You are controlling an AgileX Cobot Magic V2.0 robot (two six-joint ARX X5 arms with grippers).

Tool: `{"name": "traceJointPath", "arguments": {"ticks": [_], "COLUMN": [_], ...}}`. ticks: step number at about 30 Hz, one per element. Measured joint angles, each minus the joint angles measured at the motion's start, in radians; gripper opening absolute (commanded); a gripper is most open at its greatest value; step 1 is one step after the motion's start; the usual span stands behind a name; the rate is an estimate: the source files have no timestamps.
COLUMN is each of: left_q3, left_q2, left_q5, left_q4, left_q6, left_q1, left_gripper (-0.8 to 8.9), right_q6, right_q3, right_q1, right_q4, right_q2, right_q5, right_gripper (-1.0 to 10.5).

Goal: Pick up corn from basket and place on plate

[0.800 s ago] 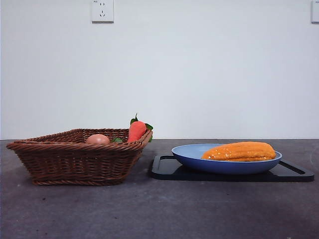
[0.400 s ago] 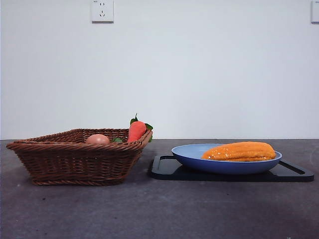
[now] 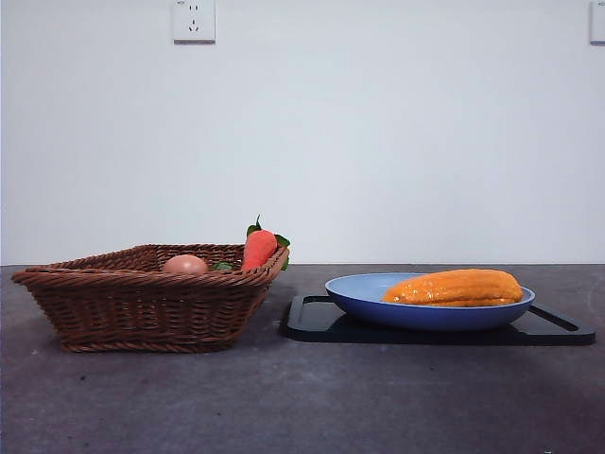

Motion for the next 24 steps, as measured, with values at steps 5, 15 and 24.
{"name": "traceJointPath", "arguments": {"ticks": [5, 15, 24], "left_q3": [0.000, 0.000, 0.000], "left_q2": [0.000, 0.000, 0.000], "left_q5": [0.000, 0.000, 0.000], "left_q4": [0.000, 0.000, 0.000], "left_q6": [0.000, 0.000, 0.000], "left_q1": [0.000, 0.000, 0.000], "left_gripper": [0.08, 0.08, 0.08], "right_q6": [-0.012, -0.013, -0.014], "right_q3": [-0.129, -0.226, -0.227], "right_q1": [-0.104, -0.134, -0.134], "right_q4": [0.051, 0.048, -0.116], "right_q2": [-0.127, -0.254, -0.299], "right_q5": [0.002, 0.002, 0.002], "right_gripper": [0.0, 0.0, 0.0]}}
